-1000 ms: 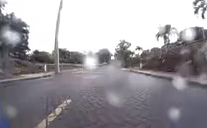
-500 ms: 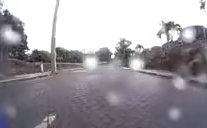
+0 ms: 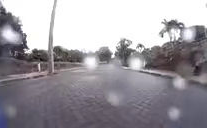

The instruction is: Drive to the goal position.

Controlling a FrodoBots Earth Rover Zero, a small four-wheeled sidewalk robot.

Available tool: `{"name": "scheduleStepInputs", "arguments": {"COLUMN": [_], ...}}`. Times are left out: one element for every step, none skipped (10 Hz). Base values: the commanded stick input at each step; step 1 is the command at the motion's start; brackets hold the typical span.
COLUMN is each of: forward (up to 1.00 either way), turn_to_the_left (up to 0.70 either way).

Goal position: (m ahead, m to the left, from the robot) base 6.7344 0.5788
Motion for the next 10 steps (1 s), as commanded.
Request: {"name": "scheduleStepInputs", "arguments": {"forward": [1.00, 1.00, 1.00, 1.00, 1.00, 1.00, 1.00, 1.00, 1.00, 1.00], "turn_to_the_left": [0.00, 0.00, 0.00, 0.00, 0.00, 0.00, 0.00, 0.00, 0.00, 0.00]}}
